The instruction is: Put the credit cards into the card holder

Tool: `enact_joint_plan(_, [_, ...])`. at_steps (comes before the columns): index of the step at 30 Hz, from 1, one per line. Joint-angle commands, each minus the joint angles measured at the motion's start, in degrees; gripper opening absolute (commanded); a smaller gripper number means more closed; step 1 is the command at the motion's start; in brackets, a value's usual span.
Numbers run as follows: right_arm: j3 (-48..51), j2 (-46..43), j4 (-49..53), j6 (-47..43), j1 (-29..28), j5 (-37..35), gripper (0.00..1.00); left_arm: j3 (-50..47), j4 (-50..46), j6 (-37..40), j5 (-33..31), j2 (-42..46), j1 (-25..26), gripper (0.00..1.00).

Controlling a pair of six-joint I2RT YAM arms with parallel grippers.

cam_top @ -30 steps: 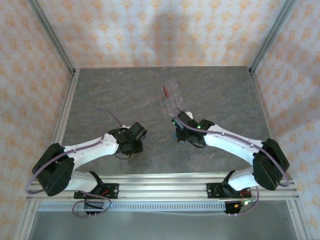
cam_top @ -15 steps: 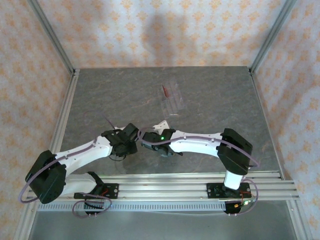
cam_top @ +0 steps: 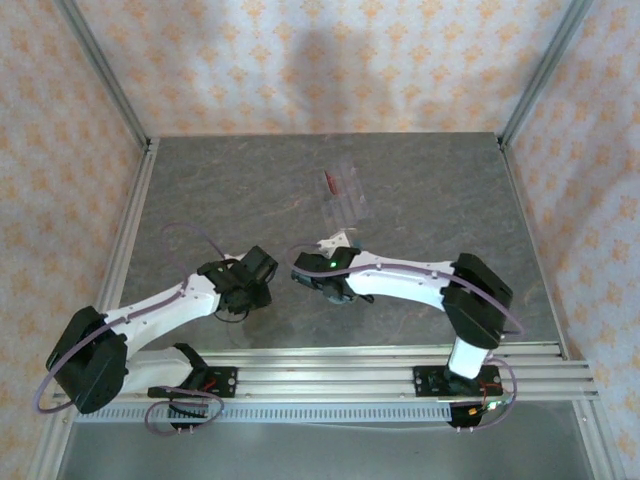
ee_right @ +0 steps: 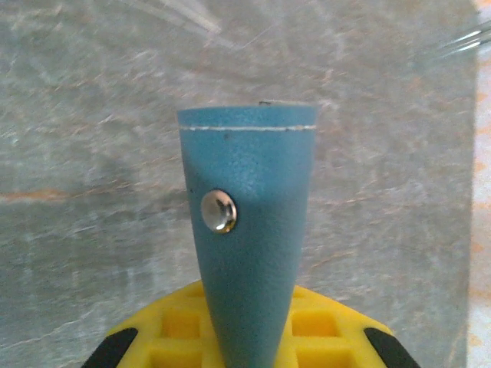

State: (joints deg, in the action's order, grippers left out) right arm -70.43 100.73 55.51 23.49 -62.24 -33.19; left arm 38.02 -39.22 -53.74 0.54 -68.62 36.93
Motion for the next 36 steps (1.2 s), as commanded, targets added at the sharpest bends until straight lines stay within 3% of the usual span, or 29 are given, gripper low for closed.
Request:
enact_joint_plan(1, [-1.8, 2.9, -3.4, -1.6, -1.7, 4.4, 0.14, -0.3, -3.8, -0.3, -2.4, 2.3, -0.9, 0.44])
enact_joint_plan(9, [-2.6, 3.7, -12.4, -4.3, -1.6, 21.3, 0.37, 0.7, -5.0, 0.5, -2.4, 3.0, -1.4, 0.47])
enact_joint_plan(16, [1.4, -3.2, -19.5, -4.9, 4.5, 39.9, 0.51, 2.0, -3.4, 2.1, 0.8, 3.9, -1.3, 0.45])
enact_joint_plan(22, [8.4, -12.5, -21.2, -4.7, 14.1, 42.4, 0.5, 6.2, 0.5, 6.5, 4.9, 0.7, 1.2, 0.46])
enact_joint_plan(29, [17.0, -18.5, -25.0, -5.2, 26.8, 49.8, 0.46, 15.9, 3.4, 8.9, 5.3, -14.7, 8.8, 0.49])
enact_joint_plan(36, [19.0, -16.1, -28.7, -5.7, 30.0, 55.5, 0.35, 23.3, 4.4, 10.0, 6.1, -25.6, 12.1, 0.5])
